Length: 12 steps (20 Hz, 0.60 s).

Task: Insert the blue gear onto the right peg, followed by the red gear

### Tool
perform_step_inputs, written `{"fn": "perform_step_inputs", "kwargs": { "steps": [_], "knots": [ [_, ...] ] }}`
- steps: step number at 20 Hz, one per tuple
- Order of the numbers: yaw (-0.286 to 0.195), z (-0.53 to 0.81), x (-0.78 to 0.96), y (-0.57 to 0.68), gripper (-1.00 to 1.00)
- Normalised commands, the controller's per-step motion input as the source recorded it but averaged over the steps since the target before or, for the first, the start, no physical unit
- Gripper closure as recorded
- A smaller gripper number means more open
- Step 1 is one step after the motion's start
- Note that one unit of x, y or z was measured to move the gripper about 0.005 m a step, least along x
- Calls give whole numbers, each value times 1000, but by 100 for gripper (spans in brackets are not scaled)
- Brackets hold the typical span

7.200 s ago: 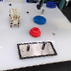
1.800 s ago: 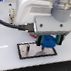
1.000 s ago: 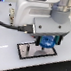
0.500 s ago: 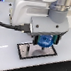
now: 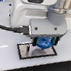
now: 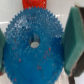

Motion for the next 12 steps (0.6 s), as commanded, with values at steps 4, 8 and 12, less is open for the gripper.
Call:
{"fn": "perform_step_inputs", "kwargs": {
  "steps": [4, 8, 12],
  "knots": [
    [0, 169, 149, 73, 100],
    [0, 62, 285, -18, 100],
    [0, -85, 228, -174, 100]
  ]
}}
